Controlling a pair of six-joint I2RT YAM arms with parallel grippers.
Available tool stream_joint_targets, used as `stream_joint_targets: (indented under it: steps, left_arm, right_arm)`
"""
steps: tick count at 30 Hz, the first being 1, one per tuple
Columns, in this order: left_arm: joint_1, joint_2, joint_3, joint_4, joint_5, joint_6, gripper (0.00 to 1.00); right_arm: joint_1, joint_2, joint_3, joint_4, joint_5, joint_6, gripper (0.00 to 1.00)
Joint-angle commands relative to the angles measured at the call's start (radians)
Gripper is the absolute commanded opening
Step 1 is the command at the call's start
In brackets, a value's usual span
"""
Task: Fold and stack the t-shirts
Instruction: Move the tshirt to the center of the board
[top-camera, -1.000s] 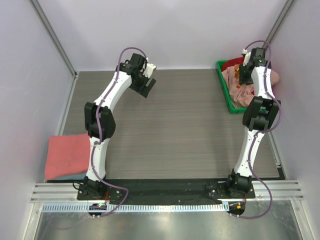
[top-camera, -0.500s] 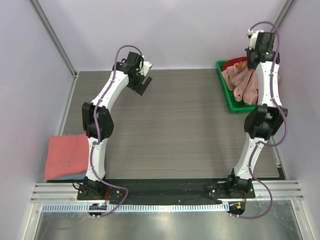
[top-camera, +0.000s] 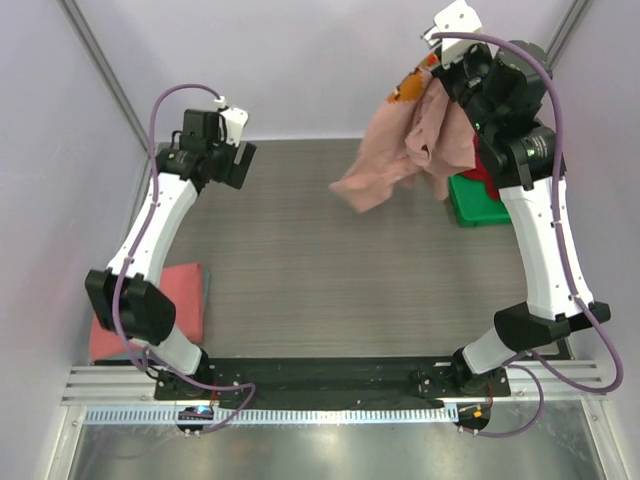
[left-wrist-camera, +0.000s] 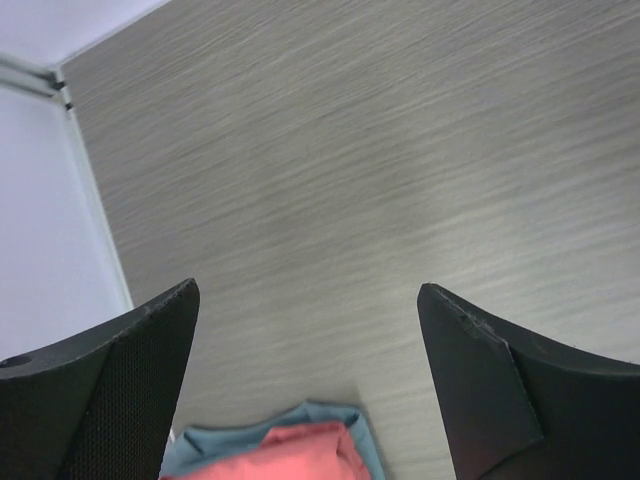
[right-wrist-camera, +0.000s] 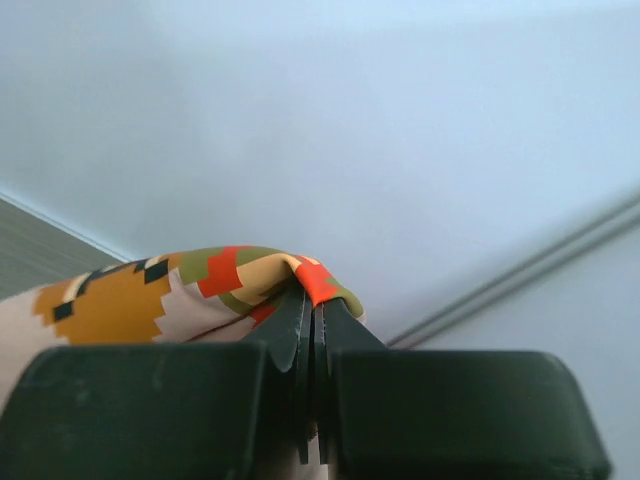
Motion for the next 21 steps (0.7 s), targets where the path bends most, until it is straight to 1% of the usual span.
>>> stream_joint_targets:
  steps: [1,2,4,6,8,9,10,11,12,13,14,16,18,19,20,21]
  left_arm:
    - [0.003,-0.129,-0.104,0.114,-0.043,-0.011,0.91]
    - [0.004,-0.178,-0.150,0.114,-0.044,-0.012,0.91]
    - [0.011,-0.218,-0.190,0.111,-0.049,-0.006,0.91]
    - [0.012,-0.264,-0.229,0.105,-0.055,0.012,0.91]
    - [0.012,-0.294,-0.244,0.089,-0.057,0.021,0.91]
    - [0.012,-0.302,-0.247,0.083,-0.048,0.032,0.91]
    - [0.012,-0.308,-0.250,0.070,-0.040,0.038,0.91]
    - [0.012,-0.308,-0.250,0.059,-0.032,0.040,0.91]
    - [0.012,-0.308,-0.249,0.048,-0.014,0.035,0.91]
    - [0.012,-0.305,-0.249,0.031,-0.009,0.029,0.91]
    - [0.012,-0.302,-0.249,0.023,-0.003,0.021,0.91]
    - [0.012,-0.292,-0.249,0.008,0.020,0.006,0.90]
    - [0.012,-0.278,-0.247,0.002,0.029,0.000,0.90]
    - [0.012,-0.270,-0.240,-0.007,0.040,-0.003,0.90]
    - [0.012,-0.261,-0.232,-0.013,0.049,-0.002,0.90]
    - [0.012,-0.252,-0.224,-0.023,0.058,-0.003,0.90]
  right_arm:
    - [0.065,0.048,0.067,0.061,-0.011,-0.056,0.01]
    - [0.096,0.066,0.116,0.063,-0.014,-0.051,0.01]
    - [0.120,0.079,0.150,0.066,-0.042,-0.028,0.01]
    - [0.142,0.074,0.127,0.068,-0.073,0.004,0.01]
    - [0.147,0.045,0.009,0.069,-0.122,0.036,0.09]
    - [0.148,0.028,-0.052,0.066,-0.123,0.042,0.14]
    - [0.148,-0.010,-0.189,0.061,-0.123,0.044,0.18]
    - [0.150,-0.010,-0.262,0.060,-0.122,0.038,0.22]
    - [0.150,-0.051,-0.334,0.057,-0.119,0.027,0.32]
    - [0.150,-0.070,-0.474,0.057,-0.097,0.006,0.43]
    - [0.150,-0.085,-0.537,0.054,-0.050,-0.004,0.50]
    - [0.147,-0.136,-0.674,0.046,0.001,0.007,0.61]
    - [0.124,-0.168,-0.721,0.028,0.001,0.116,0.63]
    - [0.080,-0.185,-0.741,-0.027,-0.023,0.189,0.65]
    - [0.041,-0.185,-0.747,-0.069,-0.074,0.302,0.65]
    - [0.010,-0.180,-0.753,-0.116,-0.184,0.358,0.65]
